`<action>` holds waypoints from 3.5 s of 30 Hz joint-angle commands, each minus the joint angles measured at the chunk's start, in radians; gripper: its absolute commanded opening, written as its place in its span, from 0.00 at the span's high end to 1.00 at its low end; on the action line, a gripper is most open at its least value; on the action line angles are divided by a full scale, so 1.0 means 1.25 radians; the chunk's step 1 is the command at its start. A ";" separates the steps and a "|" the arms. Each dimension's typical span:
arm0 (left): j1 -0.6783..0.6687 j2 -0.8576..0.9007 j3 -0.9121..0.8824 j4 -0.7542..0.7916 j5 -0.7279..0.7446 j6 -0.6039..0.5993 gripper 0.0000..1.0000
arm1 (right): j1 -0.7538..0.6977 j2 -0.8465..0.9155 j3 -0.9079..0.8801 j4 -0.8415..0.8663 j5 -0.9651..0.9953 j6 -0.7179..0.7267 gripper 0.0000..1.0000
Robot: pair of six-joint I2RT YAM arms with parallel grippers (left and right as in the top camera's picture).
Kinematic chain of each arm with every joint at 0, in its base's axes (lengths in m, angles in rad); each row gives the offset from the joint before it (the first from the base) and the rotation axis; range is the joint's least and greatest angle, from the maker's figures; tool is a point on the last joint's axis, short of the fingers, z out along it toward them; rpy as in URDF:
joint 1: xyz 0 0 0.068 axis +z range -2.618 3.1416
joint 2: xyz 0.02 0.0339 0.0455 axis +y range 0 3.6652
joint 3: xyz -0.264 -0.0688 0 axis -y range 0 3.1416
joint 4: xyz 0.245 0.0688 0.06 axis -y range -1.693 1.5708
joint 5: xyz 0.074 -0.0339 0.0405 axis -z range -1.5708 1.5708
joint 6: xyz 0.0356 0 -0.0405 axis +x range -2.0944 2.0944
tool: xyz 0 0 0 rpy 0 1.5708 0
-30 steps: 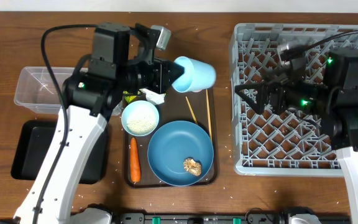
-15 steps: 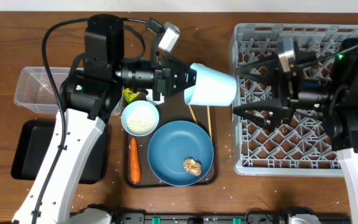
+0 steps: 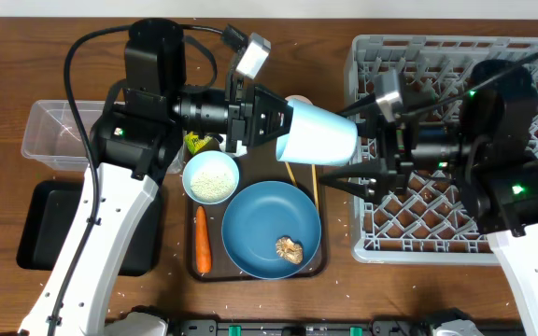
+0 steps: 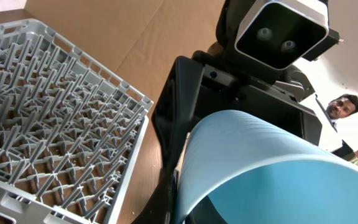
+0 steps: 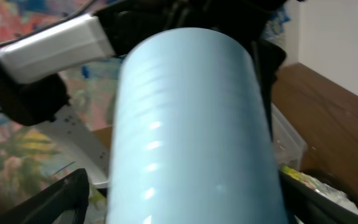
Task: Sort waste into correct bins and load items into the dishwasher rack
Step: 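Lift the blue cup and hand it to the right gripper, then place the blue cup upside down in the dish rack with right gripper, then grasp the pink cup with the left gripper and lift it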
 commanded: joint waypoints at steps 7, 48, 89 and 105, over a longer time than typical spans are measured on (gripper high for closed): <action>-0.001 -0.009 0.015 0.004 0.017 -0.004 0.94 | 0.011 -0.004 0.013 0.040 0.047 0.031 0.23; 0.108 -0.009 0.015 0.000 0.020 -0.058 0.18 | -0.746 0.012 0.035 -0.617 0.824 0.301 0.45; 0.023 0.016 0.005 -0.182 -0.650 0.067 0.19 | -0.866 0.267 0.102 -0.661 0.483 0.195 0.20; -0.120 0.355 0.003 -0.058 -1.020 0.056 0.30 | -0.567 -0.027 0.108 -0.681 0.565 0.160 0.12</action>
